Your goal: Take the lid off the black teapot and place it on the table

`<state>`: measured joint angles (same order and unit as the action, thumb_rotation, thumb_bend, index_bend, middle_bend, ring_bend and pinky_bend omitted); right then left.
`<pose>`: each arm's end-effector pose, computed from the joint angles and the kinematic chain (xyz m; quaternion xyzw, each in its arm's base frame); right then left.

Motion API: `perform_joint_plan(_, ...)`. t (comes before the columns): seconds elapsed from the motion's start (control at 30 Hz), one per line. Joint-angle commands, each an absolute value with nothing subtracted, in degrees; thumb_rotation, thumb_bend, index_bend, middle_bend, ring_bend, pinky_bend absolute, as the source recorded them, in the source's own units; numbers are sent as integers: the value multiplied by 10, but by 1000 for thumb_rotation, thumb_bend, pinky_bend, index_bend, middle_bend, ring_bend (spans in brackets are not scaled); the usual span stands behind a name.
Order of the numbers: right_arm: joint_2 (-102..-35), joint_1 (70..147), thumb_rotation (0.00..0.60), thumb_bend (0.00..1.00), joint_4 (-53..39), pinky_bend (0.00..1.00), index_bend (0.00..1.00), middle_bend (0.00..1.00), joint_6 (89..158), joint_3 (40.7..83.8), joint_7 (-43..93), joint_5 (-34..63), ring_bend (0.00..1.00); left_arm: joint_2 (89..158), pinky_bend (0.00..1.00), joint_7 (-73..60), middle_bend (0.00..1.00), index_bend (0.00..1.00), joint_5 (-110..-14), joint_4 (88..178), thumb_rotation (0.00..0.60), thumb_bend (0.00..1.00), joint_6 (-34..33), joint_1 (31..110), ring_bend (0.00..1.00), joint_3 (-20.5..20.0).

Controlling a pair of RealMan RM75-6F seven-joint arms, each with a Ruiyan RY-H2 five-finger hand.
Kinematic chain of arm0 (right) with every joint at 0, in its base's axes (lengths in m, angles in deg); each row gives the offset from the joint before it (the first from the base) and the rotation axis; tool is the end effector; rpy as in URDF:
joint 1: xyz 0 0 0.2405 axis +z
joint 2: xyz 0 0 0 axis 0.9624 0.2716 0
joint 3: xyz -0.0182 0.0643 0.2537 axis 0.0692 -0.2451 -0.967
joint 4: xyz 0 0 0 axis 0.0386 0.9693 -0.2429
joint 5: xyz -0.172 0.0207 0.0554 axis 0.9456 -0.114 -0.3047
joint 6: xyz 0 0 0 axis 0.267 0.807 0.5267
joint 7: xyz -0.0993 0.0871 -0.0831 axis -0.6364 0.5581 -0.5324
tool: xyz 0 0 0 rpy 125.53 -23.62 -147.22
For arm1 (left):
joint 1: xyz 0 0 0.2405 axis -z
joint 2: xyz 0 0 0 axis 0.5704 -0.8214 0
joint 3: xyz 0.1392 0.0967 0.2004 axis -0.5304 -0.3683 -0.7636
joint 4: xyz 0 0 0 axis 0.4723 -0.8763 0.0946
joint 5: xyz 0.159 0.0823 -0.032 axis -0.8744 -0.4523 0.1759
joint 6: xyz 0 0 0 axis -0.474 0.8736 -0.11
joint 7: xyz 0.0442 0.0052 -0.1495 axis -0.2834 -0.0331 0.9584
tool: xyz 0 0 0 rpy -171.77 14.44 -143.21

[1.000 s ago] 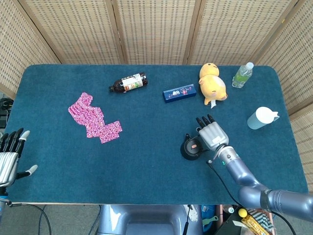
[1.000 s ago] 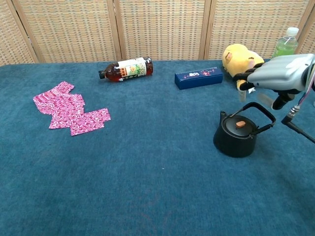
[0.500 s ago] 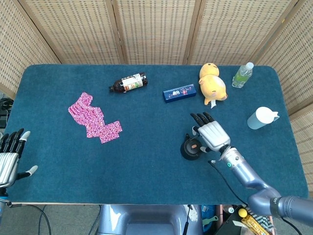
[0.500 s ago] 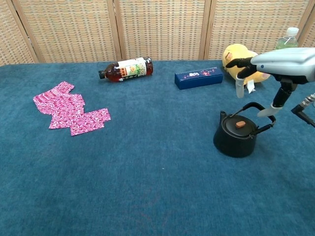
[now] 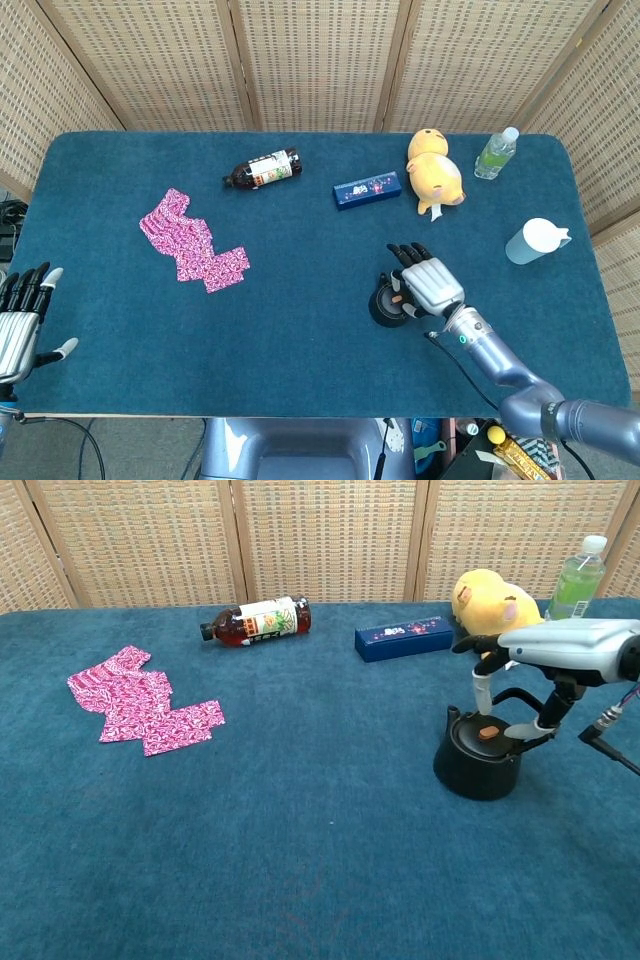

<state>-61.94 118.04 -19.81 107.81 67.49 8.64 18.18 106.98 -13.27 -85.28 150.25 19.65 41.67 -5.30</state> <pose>-0.1820 -0.3559 0.0493 0.7891 -0.3554 0.2957 0.4044 -0.3076 0.2034 0.1762 -0.6154 -0.3528 -0.3575 0.6075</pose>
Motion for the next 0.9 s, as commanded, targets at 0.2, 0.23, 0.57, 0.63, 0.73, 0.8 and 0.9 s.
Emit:
perform_joint_plan(0.2, -636, 1188, 600, 517, -189, 0, 513, 22, 1070, 667, 73, 161, 0, 1070, 0, -130, 0, 0, -852, 1501, 600, 169, 196, 417, 0, -53)
perform_joint_plan(0.23, -637, 1189, 600, 516, -189, 0, 515, 22, 1070, 666, 72, 159, 0, 1070, 0, -130, 0, 0, -851, 1500, 600, 169, 195, 417, 0, -53)
perform_joint_plan(0.57, -641, 1186, 600, 516, -189, 0, 548, 30, 1069, 669, 68, 152, 0, 1070, 0, -130, 0, 0, -851, 1501, 600, 169, 195, 417, 0, -53)
perform_joint_plan(0.63, -643, 1185, 600, 516, -187, 0, 550, 30, 1069, 670, 68, 154, 0, 1070, 0, -131, 0, 0, -851, 1501, 600, 169, 194, 417, 0, -53)
perform_joint_plan(0.73, -647, 1185, 600, 517, -184, 0, 550, 30, 1068, 670, 71, 154, 0, 1071, 0, -134, 0, 0, -851, 1502, 600, 169, 194, 417, 0, -54)
perform_joint_plan(0.8, -649, 1185, 600, 517, -181, 0, 550, 30, 1067, 671, 70, 155, 0, 1071, 0, -134, 0, 0, -851, 1501, 600, 169, 195, 417, 0, -53)
perform_joint_plan(0.9, -651, 1186, 600, 517, -177, 0, 550, 30, 1066, 671, 68, 153, 0, 1071, 0, -134, 0, 0, -850, 1501, 600, 169, 194, 417, 0, -53)
